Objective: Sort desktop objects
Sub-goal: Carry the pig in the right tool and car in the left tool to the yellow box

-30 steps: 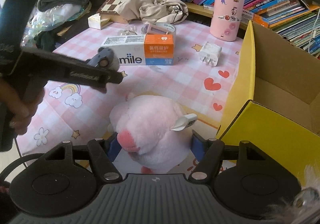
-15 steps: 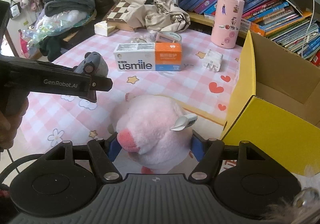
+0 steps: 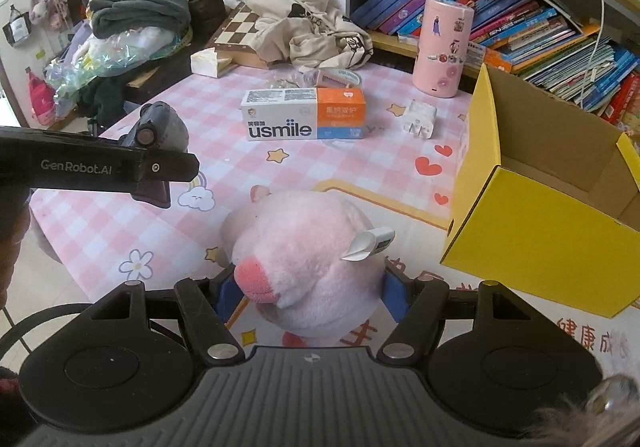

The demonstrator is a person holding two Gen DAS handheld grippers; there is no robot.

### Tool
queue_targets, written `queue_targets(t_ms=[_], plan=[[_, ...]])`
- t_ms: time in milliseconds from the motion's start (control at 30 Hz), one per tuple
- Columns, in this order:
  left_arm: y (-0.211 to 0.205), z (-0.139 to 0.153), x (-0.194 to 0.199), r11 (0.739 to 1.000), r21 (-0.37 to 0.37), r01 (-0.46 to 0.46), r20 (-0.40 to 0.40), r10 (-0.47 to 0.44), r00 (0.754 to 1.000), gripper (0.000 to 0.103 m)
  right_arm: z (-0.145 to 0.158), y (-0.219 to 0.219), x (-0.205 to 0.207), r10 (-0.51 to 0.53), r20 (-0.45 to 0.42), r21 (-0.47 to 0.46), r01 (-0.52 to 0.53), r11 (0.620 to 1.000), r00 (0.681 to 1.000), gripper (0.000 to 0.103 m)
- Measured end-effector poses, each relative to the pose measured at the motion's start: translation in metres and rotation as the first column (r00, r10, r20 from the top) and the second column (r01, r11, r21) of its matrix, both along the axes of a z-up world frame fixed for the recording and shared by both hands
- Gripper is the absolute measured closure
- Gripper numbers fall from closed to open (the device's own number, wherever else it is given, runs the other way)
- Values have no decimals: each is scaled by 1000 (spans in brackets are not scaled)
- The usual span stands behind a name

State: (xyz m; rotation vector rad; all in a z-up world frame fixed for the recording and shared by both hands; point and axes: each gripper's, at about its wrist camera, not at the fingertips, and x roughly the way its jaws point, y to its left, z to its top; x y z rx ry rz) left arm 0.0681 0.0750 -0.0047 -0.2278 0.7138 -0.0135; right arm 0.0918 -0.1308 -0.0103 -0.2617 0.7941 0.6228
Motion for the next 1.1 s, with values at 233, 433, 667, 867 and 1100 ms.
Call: queue_targets(t_ms=[233, 433, 667, 867, 1100], plan=[[-2, 4, -17, 1000, -10, 29, 24, -29, 999, 51, 4, -4, -21, -34, 14, -2, 34, 999, 999, 36], [-8, 5, -29, 998, -17, 57, 34, -56, 998, 51, 5, -12, -37, -70, 13, -2, 70, 998, 997, 36], [-15, 4, -37, 996, -22, 88, 36, -87, 996, 51, 4, -25, -51, -118, 12, -2, 118, 993, 993, 36], [-30, 5, -39, 990, -14, 139, 36, -139, 990, 51, 3, -43, -58, -192, -4, 13, 192, 981, 981, 36], [-46, 6, -40, 980, -6, 199, 39, -198, 979, 51, 4, -63, -65, -261, -9, 27, 261, 965, 965, 36]])
